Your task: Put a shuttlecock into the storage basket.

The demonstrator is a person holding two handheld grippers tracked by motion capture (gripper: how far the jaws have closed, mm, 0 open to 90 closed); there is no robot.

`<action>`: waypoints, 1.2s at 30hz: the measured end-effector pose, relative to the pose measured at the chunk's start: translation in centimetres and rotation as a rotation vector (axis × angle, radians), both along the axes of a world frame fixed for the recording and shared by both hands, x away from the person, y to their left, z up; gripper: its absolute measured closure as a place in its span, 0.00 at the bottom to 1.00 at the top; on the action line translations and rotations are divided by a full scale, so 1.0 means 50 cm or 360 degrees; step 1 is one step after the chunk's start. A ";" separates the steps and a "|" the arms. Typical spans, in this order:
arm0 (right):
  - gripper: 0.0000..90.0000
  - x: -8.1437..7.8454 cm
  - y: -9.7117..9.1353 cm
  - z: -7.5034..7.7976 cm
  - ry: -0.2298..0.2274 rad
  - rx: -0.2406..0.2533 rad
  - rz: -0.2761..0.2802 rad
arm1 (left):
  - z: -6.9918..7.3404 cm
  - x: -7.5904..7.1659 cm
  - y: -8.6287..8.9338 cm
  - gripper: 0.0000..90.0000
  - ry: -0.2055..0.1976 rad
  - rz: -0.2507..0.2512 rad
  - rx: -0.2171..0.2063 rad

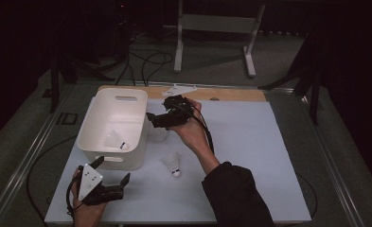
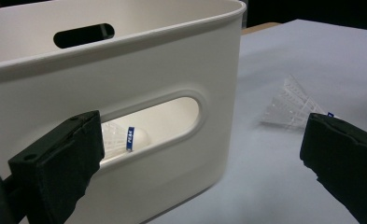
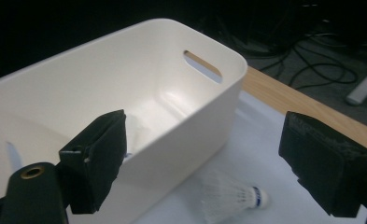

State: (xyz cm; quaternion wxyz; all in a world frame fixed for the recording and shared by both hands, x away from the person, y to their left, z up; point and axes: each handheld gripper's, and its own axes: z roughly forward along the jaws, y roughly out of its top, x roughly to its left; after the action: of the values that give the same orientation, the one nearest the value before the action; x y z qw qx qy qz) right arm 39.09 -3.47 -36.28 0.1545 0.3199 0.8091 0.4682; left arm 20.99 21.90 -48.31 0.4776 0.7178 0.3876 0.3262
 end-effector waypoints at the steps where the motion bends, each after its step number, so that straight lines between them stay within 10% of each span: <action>1: 0.16 0.000 0.000 -0.001 -0.0004 -0.0012 -0.0001 | 0.000 0.000 0.000 0.00 0.0001 0.0000 -0.0001; 36: 0.13 0.026 -0.018 -0.036 0.0020 -0.0062 -0.0075 | 0.000 0.000 -0.002 0.00 -0.0001 0.0000 -0.0007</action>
State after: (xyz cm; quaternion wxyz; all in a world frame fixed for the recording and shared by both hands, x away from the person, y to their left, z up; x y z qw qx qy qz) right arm 40.38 -4.35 -38.07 0.1666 0.3386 0.8113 0.4466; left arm 20.98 21.81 -48.29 0.4793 0.7167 0.3880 0.3257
